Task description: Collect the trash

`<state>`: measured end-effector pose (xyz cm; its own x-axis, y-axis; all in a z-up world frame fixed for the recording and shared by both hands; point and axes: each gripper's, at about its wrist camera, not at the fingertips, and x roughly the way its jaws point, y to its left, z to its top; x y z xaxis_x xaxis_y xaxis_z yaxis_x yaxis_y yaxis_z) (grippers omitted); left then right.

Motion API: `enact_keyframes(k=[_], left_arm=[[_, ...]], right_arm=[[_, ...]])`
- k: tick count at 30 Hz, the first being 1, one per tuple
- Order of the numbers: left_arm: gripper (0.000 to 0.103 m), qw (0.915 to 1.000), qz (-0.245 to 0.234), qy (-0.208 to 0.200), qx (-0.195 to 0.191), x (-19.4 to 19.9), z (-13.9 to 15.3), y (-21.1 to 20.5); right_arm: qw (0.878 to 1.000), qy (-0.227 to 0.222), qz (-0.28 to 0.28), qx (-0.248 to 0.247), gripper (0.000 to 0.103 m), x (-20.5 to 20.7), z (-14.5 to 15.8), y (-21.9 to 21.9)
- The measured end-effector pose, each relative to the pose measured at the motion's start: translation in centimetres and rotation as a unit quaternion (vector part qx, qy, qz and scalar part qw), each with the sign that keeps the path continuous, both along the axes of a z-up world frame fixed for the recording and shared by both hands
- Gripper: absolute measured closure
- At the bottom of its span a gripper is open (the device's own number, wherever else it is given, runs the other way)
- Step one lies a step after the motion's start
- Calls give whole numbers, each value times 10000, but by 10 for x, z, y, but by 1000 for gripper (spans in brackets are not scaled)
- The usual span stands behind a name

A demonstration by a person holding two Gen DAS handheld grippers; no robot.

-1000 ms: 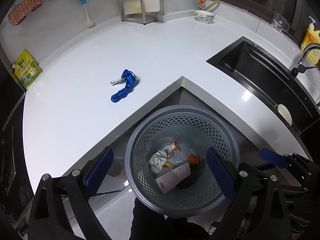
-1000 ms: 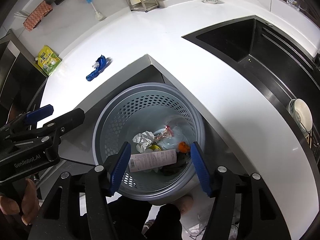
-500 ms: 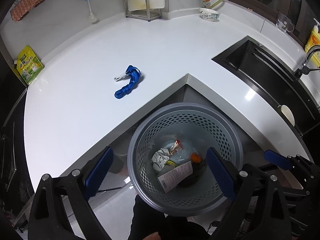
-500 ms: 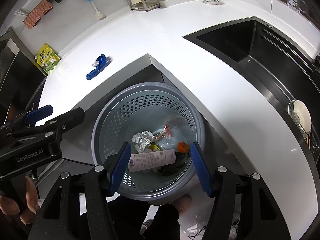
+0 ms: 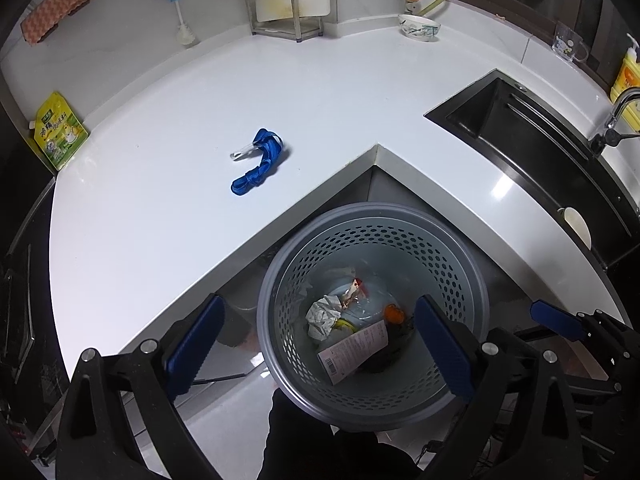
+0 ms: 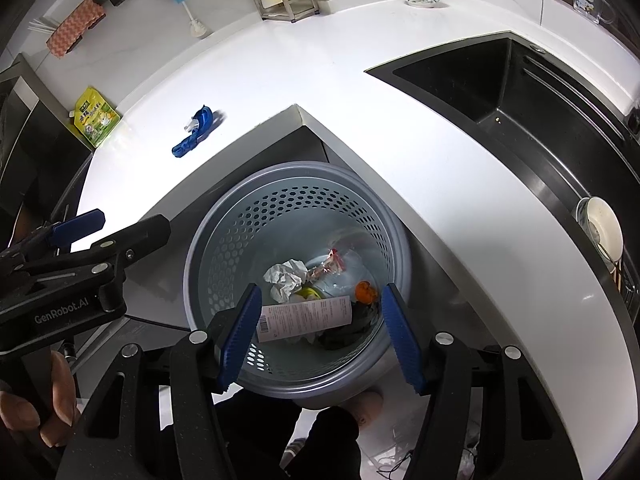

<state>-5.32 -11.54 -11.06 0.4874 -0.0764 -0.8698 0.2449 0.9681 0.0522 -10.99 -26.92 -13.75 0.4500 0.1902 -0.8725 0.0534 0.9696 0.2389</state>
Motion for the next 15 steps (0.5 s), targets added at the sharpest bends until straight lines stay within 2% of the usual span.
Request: enact_keyframes(k=[15], left_arm=[[9, 10000, 9, 28, 3, 0, 0, -2]], right_arm=[[10000, 6, -18, 18, 43, -1, -1, 0]])
